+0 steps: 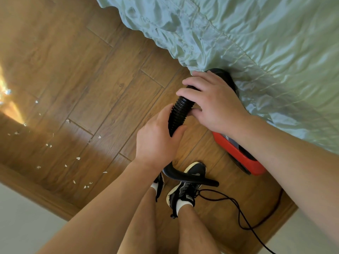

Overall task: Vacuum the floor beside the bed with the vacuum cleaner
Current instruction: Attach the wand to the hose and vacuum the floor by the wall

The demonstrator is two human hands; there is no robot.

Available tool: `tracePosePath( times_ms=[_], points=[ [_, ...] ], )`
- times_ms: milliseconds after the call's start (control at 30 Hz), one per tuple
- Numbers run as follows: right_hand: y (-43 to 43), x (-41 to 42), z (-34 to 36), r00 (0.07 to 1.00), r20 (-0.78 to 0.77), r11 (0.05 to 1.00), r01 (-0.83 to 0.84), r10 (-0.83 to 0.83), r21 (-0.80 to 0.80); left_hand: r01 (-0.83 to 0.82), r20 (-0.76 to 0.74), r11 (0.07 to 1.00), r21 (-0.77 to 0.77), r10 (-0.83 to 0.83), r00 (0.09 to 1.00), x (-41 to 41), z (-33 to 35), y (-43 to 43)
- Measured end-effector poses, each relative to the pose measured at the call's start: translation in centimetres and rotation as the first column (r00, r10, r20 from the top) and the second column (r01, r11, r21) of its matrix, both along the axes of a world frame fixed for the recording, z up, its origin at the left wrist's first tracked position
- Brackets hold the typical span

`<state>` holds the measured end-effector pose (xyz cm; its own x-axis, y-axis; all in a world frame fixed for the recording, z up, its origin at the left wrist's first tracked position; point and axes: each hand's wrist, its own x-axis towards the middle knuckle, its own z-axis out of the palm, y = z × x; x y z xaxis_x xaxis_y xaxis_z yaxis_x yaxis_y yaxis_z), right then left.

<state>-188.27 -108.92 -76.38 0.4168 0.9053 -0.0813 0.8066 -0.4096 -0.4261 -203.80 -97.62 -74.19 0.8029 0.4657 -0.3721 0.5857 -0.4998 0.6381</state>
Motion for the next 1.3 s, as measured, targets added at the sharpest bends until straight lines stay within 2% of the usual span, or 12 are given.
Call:
tracePosePath(
  times_ms=[300,533,700,800,1100,1300],
  points=[
    [1.0,1.3,0.0,0.997,0.015,0.995,0.076,-0.077,0.062,0.002,-0.074,1.000,-0.029,-0.005,0.997,-1.9,0.3,0.7],
    [2.0,1.5,0.4,0.995,-0.012,0.993,0.101,-0.100,0.062,-0.045,-0.060,0.998,-0.042,0.042,0.997,-1.9,0.9,1.8],
    [3.0,0.6,1.0,0.999,0.007,0.999,-0.036,0.036,0.035,-0.051,-0.027,0.999,-0.012,0.051,0.998,-1.0,1.2,2.5],
    [3.5,0.4,1.5,0.998,0.000,0.997,-0.063,0.063,0.038,-0.055,-0.019,0.998,-0.011,0.055,0.998,-0.6,1.5,3.2],
    [6.1,2.2,3.5,0.996,-0.023,0.996,0.091,-0.091,0.017,-0.058,0.082,0.996,0.062,0.053,0.995,1.3,2.2,6.7],
    [7.6,2.9,4.1,0.988,-0.043,0.988,0.148,-0.150,-0.035,-0.070,0.086,0.996,0.046,0.066,0.994,1.0,1.8,9.2]
  ],
)
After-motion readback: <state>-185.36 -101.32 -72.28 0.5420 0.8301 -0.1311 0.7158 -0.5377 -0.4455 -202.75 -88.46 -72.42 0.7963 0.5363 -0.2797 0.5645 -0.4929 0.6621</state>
